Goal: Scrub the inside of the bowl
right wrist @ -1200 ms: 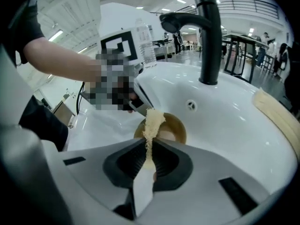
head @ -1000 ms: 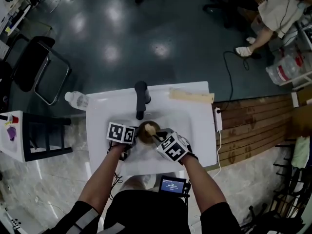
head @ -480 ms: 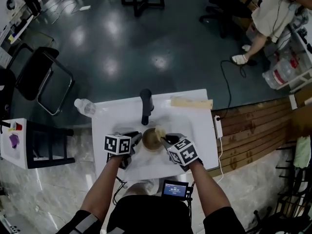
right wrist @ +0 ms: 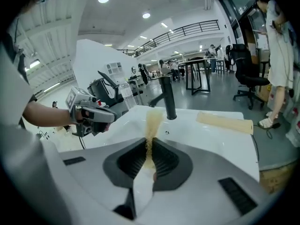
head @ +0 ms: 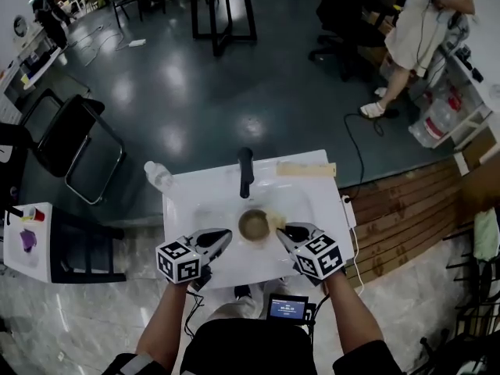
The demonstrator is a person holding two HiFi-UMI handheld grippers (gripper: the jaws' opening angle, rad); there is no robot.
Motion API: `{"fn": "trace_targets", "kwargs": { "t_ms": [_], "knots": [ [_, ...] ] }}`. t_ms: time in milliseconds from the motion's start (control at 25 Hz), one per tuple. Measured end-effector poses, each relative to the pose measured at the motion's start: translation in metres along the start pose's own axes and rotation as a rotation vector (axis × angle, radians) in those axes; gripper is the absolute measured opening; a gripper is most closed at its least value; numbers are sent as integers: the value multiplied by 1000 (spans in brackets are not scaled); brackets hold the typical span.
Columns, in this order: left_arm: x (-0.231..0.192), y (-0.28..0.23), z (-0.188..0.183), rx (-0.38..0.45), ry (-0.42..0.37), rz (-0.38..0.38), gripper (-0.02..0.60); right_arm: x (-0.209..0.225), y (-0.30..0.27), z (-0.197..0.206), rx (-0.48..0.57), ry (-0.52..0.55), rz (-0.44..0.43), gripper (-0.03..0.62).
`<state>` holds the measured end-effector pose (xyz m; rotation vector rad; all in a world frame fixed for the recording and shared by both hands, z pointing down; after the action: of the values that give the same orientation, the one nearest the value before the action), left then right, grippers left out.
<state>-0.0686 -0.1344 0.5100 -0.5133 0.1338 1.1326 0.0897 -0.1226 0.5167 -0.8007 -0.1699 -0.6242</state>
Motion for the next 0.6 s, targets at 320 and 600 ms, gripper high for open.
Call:
{"fn": "trace_targets", "kwargs": {
  "t_ms": [320,600],
  "knots": [
    [63,41,2,60,-132,35,3,-34,55,19,74,14,12,38],
    [114,54,14,66,-198,-27,3,-49,94,41,106,88,-6,38]
  ]
}}
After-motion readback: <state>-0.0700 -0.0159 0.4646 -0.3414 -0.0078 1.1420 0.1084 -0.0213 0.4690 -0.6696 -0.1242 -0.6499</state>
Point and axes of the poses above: the fingertips, and each gripper's own axes: y backward along the fingers, x to its right, z out of its underside, the point moved 2 cm from there along y, backward along the fingers, and after that the axes turned 10 degrees about -y, right-handed, at the moved point
